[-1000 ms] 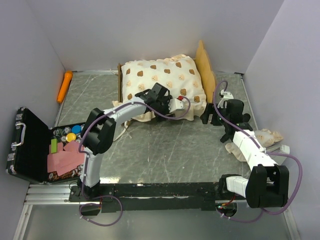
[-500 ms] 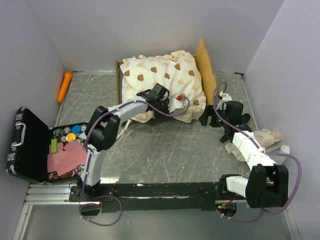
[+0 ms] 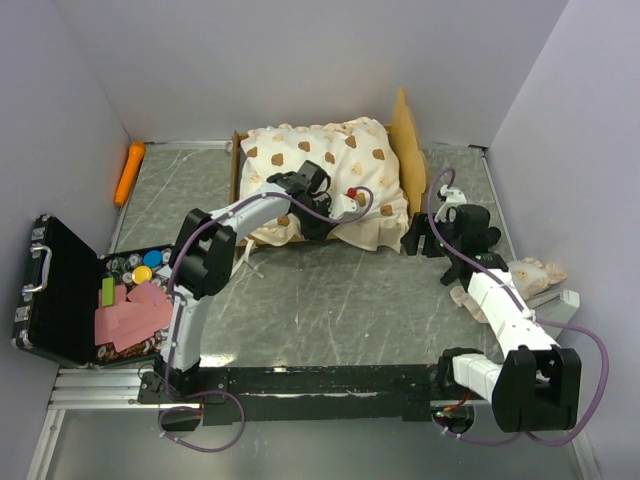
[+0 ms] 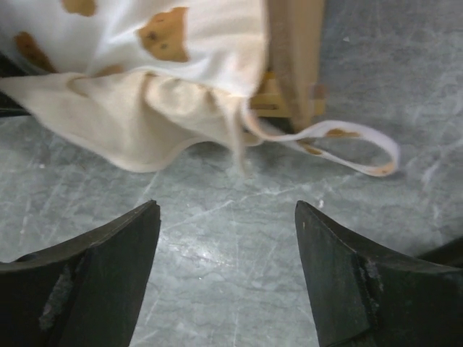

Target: Set up the pet bed

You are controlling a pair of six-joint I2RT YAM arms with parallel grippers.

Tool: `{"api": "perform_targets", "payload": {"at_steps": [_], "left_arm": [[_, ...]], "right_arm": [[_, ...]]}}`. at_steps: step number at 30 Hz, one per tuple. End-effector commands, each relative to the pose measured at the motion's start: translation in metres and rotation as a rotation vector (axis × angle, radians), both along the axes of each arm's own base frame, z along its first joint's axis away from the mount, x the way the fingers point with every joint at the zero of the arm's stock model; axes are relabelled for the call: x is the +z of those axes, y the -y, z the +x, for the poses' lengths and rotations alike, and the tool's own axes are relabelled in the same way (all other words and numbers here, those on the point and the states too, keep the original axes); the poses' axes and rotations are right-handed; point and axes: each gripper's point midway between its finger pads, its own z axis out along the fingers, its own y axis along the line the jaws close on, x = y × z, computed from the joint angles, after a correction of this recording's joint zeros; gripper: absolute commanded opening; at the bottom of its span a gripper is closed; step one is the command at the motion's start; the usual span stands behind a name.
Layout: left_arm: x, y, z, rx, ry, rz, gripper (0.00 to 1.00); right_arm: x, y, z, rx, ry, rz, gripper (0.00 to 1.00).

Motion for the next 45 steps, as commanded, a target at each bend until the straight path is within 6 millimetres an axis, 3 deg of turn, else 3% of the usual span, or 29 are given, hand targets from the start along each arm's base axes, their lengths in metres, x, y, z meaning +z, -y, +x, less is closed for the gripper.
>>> {"api": "perform_targets", "payload": {"at_steps": [1,6,13,18,21,25,26,28,33,36,40,45], "left_arm": [[0.065,-0.016,-0.042,-0.012,-0.088,-0.1,0.01],[0.064,-0.029,-0.057,-0.015,-0.105,-0.11,0.01],[0.057,-0.029,-0.067,-0.029,-0.147,-0.124,0.01],[0.053,-0.029,-0.068,-0.04,-0.138,-0.117,0.01],[0.055,-0.027,-0.066,-0.041,-0.126,-0.12,0.01],[0.056,-0.025,-0.066,-0.047,-0.12,-0.12,0.01],[0.056,-0.026,-0.066,-0.046,-0.116,-0.116,0.01],[0.055,-0.027,-0.063,-0.039,-0.1,-0.105,0.01],[0.047,-0.032,-0.052,-0.019,-0.064,-0.068,0.01],[0.043,-0.031,-0.053,-0.028,-0.074,-0.058,0.01],[0.047,-0.032,-0.056,-0.035,-0.079,-0.071,0.01],[0.049,-0.033,-0.058,-0.043,-0.078,-0.071,0.01]], "right_arm": [[0.003,-0.006,-0.01,0.021,0.021,-0.061,0.79],[-0.001,-0.049,-0.015,0.062,0.089,-0.023,0.78],[-0.029,-0.067,0.004,-0.006,0.081,0.038,0.78],[-0.022,-0.076,0.018,-0.005,0.142,0.098,0.74],[-0.027,-0.081,0.019,0.0,0.124,0.126,0.58],[-0.03,-0.094,0.02,0.054,0.104,0.161,0.15],[-0.026,-0.097,0.018,0.08,0.103,0.164,0.01],[-0.011,-0.106,0.011,0.154,0.133,0.179,0.0],[0.064,-0.136,-0.02,0.388,0.302,0.169,0.0],[0.103,-0.138,-0.017,0.386,0.374,0.185,0.0],[0.111,-0.12,0.019,0.26,0.353,0.093,0.0],[0.105,-0.109,0.047,0.17,0.314,0.024,0.0]]}}
